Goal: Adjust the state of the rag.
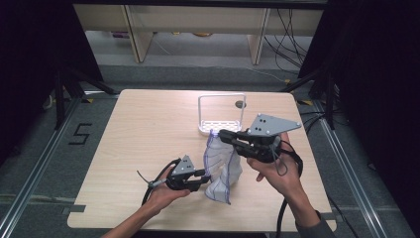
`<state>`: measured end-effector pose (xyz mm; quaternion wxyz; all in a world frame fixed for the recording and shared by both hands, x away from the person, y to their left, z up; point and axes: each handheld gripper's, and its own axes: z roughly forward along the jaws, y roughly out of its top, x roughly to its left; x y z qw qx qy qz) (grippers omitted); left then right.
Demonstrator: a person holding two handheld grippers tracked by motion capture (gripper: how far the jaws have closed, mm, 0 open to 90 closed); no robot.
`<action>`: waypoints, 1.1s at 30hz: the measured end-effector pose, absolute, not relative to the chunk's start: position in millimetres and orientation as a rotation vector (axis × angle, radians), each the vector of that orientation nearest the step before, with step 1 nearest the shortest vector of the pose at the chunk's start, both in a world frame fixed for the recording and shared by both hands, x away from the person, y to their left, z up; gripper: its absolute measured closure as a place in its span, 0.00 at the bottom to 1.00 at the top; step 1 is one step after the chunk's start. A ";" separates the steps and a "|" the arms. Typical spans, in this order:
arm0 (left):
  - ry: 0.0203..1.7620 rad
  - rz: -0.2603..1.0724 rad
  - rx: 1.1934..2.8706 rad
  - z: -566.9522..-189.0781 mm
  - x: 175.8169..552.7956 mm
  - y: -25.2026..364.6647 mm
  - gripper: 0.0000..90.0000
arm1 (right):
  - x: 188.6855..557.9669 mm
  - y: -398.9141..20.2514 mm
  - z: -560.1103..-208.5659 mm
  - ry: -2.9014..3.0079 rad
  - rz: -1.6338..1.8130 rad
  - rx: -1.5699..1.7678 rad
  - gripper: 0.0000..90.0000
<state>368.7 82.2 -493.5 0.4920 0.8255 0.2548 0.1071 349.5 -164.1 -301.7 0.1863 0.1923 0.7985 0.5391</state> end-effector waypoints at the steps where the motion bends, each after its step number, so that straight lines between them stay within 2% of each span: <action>1: 0.626 0.263 1.990 -491.3 368.5 85.4 0.90 | 350.5 -166.4 -302.8 2.234 1.520 0.541 0.96; 3: 0.605 0.261 1.992 -484.8 368.6 94.5 0.96 | 351.2 -173.2 -305.3 2.226 1.516 0.569 0.96; 10: 0.591 0.264 1.964 -452.7 356.2 125.3 0.96 | 349.1 -190.2 -312.2 2.213 1.524 0.602 0.96; 14: 0.572 0.266 1.940 -412.6 340.9 153.2 0.96 | 344.4 -200.1 -319.8 2.211 1.539 0.649 0.96; 21: 0.506 0.243 1.934 -357.4 317.2 172.9 0.96 | 331.8 -209.5 -324.9 2.176 1.608 0.667 0.96; 33: 0.442 0.173 1.906 -331.0 293.8 175.6 0.96 | 296.3 -223.6 -324.4 2.163 1.706 0.687 0.96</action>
